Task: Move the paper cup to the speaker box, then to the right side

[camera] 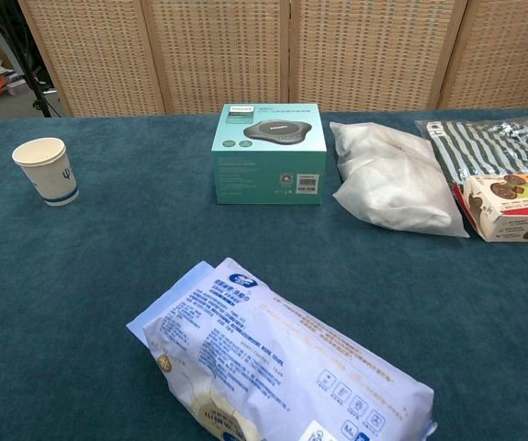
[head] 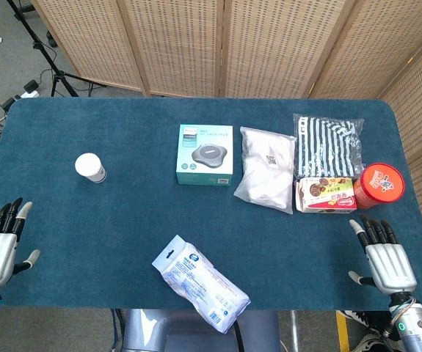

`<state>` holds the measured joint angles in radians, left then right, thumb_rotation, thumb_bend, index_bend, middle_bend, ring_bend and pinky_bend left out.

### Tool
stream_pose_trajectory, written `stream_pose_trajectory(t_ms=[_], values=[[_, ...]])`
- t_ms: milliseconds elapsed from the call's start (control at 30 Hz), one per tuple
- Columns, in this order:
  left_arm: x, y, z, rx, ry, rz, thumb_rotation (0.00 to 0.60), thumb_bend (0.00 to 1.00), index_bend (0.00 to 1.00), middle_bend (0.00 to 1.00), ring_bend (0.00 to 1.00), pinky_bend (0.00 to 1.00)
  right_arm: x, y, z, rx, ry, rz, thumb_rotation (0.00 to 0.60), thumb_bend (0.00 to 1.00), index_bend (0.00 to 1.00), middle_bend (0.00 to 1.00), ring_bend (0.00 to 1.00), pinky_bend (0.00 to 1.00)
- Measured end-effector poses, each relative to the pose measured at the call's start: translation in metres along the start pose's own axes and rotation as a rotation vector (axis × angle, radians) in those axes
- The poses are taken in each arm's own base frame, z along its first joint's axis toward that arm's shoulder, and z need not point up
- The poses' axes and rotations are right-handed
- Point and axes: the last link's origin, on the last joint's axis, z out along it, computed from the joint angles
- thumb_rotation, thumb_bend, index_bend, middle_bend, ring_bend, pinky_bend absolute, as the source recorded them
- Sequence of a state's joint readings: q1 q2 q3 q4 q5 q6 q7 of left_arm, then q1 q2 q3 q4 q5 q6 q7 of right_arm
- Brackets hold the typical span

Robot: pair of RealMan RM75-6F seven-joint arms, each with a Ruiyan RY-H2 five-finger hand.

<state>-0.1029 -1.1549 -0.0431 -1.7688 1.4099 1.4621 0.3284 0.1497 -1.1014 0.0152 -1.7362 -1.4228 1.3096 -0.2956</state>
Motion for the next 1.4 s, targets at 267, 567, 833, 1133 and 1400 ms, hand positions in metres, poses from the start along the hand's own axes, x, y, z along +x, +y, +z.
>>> stream_pose_trajectory(t_ms=[267,567,833,1133,1400], values=[[-0.001,0.0,0.001,0.001,-0.005,0.002,0.6,0.22,0.0,0.0,0.0,0.0,0.001,0.0,-0.002,0.0,0.007,0.001,0.6,0.1,0.0,0.0,0.0,0.0],[-0.001,-0.001,0.001,0.0,-0.005,0.0,0.6,0.23,0.0,0.0,0.0,0.0,0.002,-0.003,-0.004,0.016,0.011,0.008,0.6,0.1,0.0,0.0,0.0,0.0],[-0.001,0.001,-0.002,0.002,-0.012,0.007,0.6,0.23,0.0,0.0,0.0,0.0,0.002,-0.003,-0.006,0.021,0.013,0.007,0.6,0.1,0.0,0.0,0.0,0.0],[0.004,0.01,0.005,-0.017,0.004,-0.003,0.6,0.24,0.0,0.0,0.0,0.0,0.002,-0.001,-0.007,0.015,0.013,0.008,0.6,0.1,0.0,0.0,0.0,0.0],[0.033,0.01,0.043,-0.05,-0.016,0.022,0.6,0.24,0.0,0.0,0.0,0.0,0.0,-0.005,-0.007,0.036,0.015,0.002,0.6,0.1,0.0,0.0,0.0,0.0]])
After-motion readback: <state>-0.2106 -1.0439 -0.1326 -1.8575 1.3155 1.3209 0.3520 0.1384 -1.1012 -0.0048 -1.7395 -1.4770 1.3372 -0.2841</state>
